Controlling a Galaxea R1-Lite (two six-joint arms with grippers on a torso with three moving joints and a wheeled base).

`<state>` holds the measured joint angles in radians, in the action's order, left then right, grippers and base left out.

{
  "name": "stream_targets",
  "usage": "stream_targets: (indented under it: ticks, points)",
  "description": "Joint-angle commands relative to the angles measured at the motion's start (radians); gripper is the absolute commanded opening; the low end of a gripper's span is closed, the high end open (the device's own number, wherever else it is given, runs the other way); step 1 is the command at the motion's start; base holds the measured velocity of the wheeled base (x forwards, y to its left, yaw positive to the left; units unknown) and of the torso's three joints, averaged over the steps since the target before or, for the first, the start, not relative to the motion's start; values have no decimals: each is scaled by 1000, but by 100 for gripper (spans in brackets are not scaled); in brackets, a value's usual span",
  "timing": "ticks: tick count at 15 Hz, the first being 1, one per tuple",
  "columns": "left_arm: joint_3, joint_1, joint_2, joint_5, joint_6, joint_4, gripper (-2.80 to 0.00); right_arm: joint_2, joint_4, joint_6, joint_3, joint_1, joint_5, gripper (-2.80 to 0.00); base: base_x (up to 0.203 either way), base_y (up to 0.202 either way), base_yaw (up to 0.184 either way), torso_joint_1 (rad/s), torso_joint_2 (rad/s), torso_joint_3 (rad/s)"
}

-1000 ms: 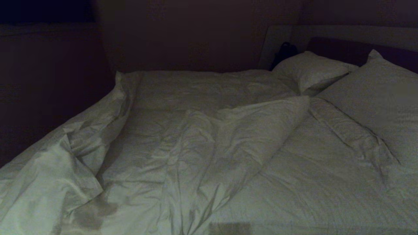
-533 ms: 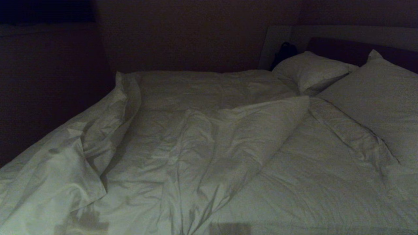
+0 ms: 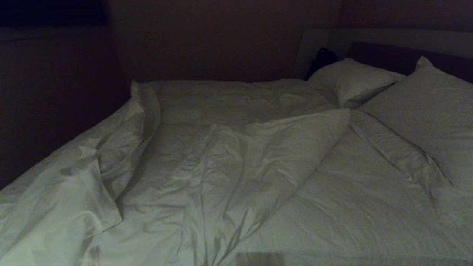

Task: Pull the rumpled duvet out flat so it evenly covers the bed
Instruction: Flatten the corners of the folded blanket

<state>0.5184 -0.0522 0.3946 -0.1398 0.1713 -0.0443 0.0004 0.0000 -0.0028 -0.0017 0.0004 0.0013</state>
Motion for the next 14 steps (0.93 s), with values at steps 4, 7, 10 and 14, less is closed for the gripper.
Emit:
stream_targets:
  ticks: [4,7,10,14]
  points:
    - [-158,32,-314,9,8,-10,-280,1,0,0,0,0,0,-280,0,0,0,0,0,0]
    - [-244,38,-393,29,10,0,-280,1,0,0,0,0,0,-280,0,0,0,0,0,0]
    - [-296,40,-395,33,5,7,-280,1,0,0,0,0,0,-280,0,0,0,0,0,0]
    - [-362,40,-395,34,1,50,-280,0,0,0,0,0,0,-280,0,0,0,0,0,0]
